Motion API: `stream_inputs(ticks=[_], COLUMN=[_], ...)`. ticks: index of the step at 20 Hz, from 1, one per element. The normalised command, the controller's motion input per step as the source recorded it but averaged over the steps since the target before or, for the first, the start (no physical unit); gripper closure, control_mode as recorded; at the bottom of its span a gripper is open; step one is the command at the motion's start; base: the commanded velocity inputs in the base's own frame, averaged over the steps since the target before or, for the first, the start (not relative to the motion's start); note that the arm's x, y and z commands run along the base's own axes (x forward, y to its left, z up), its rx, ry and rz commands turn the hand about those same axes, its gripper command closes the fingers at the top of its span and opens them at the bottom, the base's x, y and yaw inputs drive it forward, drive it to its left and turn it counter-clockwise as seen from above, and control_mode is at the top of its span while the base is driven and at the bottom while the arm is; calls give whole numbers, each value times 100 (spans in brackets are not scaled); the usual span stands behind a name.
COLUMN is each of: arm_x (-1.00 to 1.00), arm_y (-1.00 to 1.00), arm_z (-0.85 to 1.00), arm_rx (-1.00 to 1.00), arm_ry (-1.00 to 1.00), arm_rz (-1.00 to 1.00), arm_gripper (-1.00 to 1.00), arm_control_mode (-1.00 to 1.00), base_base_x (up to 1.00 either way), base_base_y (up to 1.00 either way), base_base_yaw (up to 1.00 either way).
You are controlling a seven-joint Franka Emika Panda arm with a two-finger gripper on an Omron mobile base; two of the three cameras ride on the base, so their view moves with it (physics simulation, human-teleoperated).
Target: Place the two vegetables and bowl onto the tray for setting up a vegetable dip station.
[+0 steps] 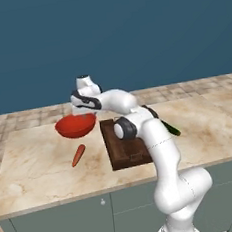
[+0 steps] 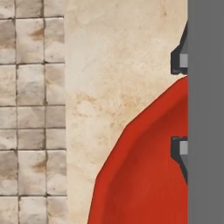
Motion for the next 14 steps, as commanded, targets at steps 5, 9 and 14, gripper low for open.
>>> stream_inputs(ticks=[5,9,14], arm_x=[-16,-33,-54], arm_y=[-35,-44,-58], arm_z=[58,58,41], arm_rx=[7,10,11], arm_ry=[-3,-5,-4], arm_rz=[-4,-6,-8], arm_gripper=[100,100,100], arm_control_mode=[-100,-100,-100], base_base_x=[0,0,0], base_base_y=[0,0,0], base_base_yaw=[0,0,0])
